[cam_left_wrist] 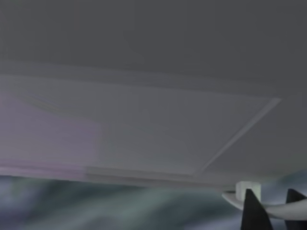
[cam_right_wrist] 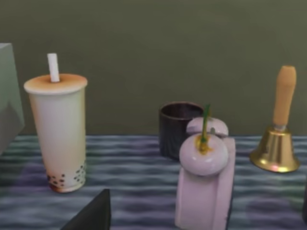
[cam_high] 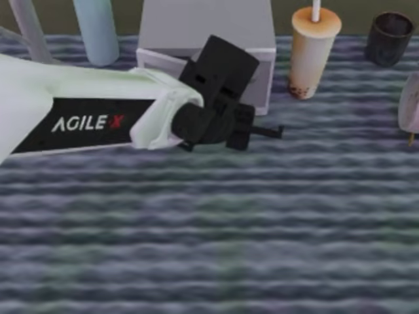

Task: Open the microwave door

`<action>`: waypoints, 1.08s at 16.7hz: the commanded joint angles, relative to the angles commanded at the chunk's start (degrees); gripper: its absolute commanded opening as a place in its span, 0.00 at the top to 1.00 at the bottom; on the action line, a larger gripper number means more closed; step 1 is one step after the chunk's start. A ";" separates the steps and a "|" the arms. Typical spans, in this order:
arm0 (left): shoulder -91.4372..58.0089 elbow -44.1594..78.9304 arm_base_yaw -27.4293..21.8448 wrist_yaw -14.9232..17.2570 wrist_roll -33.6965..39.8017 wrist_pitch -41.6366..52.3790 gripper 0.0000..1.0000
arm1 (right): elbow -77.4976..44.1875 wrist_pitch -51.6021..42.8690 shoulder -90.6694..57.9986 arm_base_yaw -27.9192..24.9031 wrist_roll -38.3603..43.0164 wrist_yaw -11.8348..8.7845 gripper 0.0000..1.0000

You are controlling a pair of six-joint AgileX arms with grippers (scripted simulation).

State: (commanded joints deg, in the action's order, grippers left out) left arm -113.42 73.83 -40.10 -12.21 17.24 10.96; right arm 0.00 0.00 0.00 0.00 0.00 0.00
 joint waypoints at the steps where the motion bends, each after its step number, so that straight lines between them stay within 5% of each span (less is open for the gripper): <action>1: 0.37 -0.39 0.20 0.26 -0.42 -0.31 1.00 | 0.00 0.00 0.00 0.00 0.00 0.00 0.00; 18: 0.83 -1.39 0.54 0.75 -1.38 -0.69 1.00 | 0.00 0.00 0.00 0.00 0.00 0.00 0.00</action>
State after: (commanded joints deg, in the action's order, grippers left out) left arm -112.58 72.44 -39.57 -11.46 15.86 10.27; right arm 0.00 0.00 0.00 0.00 0.00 0.00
